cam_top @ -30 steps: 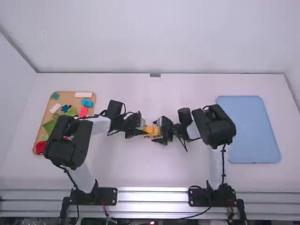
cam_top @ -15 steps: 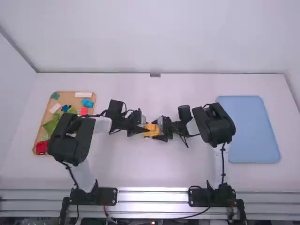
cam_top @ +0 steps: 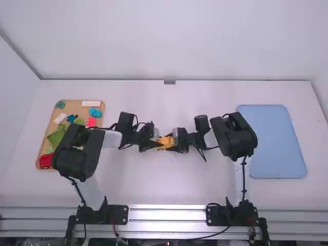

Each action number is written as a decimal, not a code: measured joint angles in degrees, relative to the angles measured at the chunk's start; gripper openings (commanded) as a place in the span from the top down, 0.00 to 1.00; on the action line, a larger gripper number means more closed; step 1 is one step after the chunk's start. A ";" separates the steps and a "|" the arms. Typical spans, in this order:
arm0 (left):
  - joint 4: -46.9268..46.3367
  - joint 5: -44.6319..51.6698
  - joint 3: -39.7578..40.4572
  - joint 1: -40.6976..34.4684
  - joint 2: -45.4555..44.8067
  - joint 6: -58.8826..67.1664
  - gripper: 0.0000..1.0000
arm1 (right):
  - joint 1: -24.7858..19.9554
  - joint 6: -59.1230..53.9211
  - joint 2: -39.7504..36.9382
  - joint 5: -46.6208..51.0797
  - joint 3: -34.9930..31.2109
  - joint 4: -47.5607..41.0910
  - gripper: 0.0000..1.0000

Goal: Assemble lego blocks to make yellow taxi

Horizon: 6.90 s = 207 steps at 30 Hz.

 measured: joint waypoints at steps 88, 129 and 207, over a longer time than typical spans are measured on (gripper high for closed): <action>7.19 -9.53 0.02 -3.48 2.82 -1.84 0.56 | 0.39 0.92 0.00 0.96 1.18 -0.96 0.50; 8.96 -9.14 0.33 13.33 2.12 -18.10 0.01 | -18.47 31.43 -15.65 4.26 -0.68 -8.17 0.89; -18.99 -52.33 3.34 10.49 -50.25 -38.88 0.29 | -17.29 52.11 -89.35 67.73 -17.31 -39.91 0.32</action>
